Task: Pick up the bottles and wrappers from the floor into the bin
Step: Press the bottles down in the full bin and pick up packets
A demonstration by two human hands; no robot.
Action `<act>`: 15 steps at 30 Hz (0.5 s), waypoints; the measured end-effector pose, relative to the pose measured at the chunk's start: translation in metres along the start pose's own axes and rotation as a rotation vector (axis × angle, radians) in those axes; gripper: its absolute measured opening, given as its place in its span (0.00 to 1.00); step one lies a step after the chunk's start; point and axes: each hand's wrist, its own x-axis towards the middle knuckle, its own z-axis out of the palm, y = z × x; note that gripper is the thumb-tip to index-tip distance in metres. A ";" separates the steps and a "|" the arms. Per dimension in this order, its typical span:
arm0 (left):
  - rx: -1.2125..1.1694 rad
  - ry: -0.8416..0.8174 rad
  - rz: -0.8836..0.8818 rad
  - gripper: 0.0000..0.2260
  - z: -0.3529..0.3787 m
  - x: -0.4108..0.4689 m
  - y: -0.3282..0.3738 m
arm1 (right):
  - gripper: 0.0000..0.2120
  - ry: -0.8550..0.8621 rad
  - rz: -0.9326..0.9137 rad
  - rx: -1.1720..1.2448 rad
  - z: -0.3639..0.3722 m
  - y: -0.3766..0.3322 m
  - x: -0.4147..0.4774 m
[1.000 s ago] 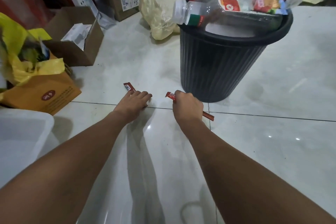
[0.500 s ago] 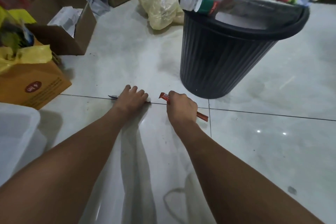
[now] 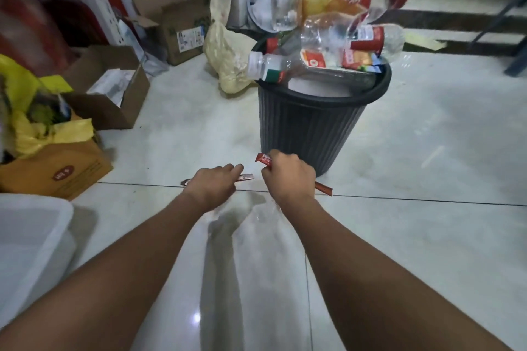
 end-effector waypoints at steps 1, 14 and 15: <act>-0.006 0.020 0.001 0.11 -0.010 -0.001 0.000 | 0.09 0.015 0.002 0.003 -0.008 0.002 0.000; 0.036 0.224 0.031 0.05 -0.143 0.003 0.040 | 0.11 0.020 0.028 -0.020 -0.118 0.041 -0.019; 0.035 0.237 0.039 0.05 -0.152 0.004 0.042 | 0.12 0.057 0.029 -0.023 -0.127 0.044 -0.019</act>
